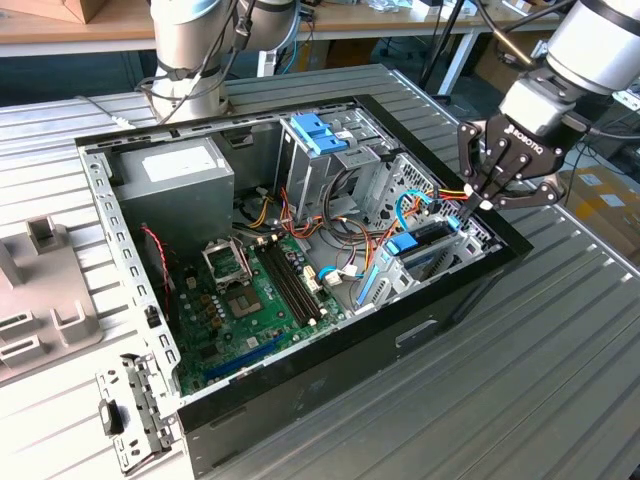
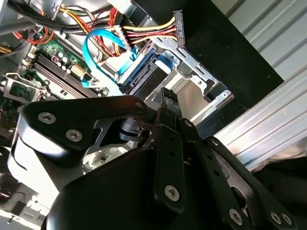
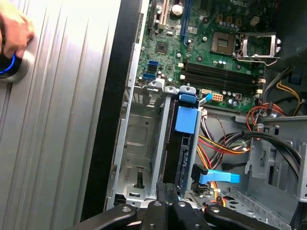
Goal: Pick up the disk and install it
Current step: 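Insert the first disk wire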
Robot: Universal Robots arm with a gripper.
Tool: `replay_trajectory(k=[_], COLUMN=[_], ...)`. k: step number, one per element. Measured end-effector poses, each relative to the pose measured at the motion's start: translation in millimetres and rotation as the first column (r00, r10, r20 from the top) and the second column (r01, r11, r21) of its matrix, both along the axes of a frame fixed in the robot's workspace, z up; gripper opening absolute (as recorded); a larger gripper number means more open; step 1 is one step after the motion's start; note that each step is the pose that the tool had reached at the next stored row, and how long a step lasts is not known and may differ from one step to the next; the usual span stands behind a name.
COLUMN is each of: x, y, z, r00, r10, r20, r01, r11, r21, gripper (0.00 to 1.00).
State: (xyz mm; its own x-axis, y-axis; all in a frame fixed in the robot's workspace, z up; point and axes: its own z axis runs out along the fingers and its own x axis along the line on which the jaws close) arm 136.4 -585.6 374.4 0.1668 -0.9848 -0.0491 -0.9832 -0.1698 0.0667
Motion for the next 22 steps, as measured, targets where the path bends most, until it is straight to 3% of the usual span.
replay_trajectory(k=[6, 10, 16, 22], x=[0.0, 0.0, 0.0, 0.0], y=[0.0, 0.0, 0.0, 0.0], z=[0.0, 0.0, 0.0, 0.0], r00=[0.9972, 0.9910, 0.9839, 0.9741], r10=[0.075, 0.134, 0.179, 0.226], r20=[0.0000, 0.0000, 0.0000, 0.0000], r01=[-0.075, -0.134, -0.179, -0.226], r11=[0.9972, 0.9910, 0.9839, 0.9741], r21=[0.0000, -0.0001, 0.0000, 0.0000], gripper=[0.11, 0.11, 0.11, 0.11])
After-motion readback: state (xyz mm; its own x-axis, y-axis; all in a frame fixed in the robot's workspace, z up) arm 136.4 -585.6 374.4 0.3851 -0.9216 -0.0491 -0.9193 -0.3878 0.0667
